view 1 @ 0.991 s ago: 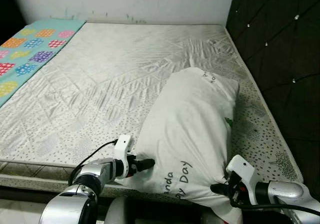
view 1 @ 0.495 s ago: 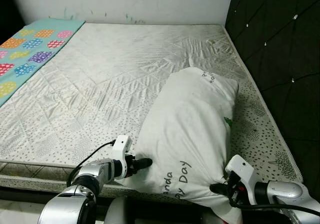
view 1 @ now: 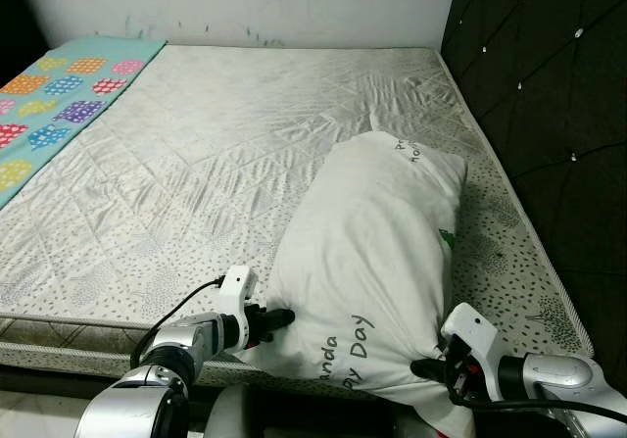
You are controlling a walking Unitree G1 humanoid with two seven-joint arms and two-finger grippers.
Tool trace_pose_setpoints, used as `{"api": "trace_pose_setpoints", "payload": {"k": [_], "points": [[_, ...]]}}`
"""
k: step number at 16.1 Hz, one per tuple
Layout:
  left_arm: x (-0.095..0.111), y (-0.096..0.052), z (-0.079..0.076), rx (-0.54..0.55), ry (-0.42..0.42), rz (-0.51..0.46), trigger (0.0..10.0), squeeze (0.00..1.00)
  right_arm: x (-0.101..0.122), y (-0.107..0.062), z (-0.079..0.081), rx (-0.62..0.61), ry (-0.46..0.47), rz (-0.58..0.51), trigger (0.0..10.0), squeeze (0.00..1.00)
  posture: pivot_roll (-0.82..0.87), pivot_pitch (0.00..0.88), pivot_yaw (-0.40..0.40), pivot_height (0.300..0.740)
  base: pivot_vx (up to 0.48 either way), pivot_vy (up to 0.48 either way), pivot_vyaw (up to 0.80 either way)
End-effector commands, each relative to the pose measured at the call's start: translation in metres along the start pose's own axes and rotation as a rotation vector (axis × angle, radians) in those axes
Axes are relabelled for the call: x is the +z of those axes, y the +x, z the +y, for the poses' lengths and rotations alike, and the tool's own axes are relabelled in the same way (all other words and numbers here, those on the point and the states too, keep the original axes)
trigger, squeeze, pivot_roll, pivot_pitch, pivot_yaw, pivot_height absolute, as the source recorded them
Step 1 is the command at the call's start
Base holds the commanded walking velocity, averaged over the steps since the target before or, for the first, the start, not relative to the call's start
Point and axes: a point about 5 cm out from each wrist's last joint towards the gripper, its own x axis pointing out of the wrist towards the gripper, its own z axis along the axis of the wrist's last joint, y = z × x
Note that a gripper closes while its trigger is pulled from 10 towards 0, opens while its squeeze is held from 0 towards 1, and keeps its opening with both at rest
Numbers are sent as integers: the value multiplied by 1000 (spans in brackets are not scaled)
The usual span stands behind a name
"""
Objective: Clean up the room
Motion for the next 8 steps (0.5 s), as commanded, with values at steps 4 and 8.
{"api": "trace_pose_setpoints", "payload": {"k": [4, 8], "points": [[-15, 2, -2, -5, -26, 47, 0, 0, 7, 7, 8, 53, -32, -29, 0, 0, -281, 0, 32, 617, 0, 0, 0], [0, 1, 0, 8, -35, -54, 0, 0, 10, 10, 5, 10, -30, -58, 0, 0, -277, 0, 35, 617, 0, 0, 0]]}}
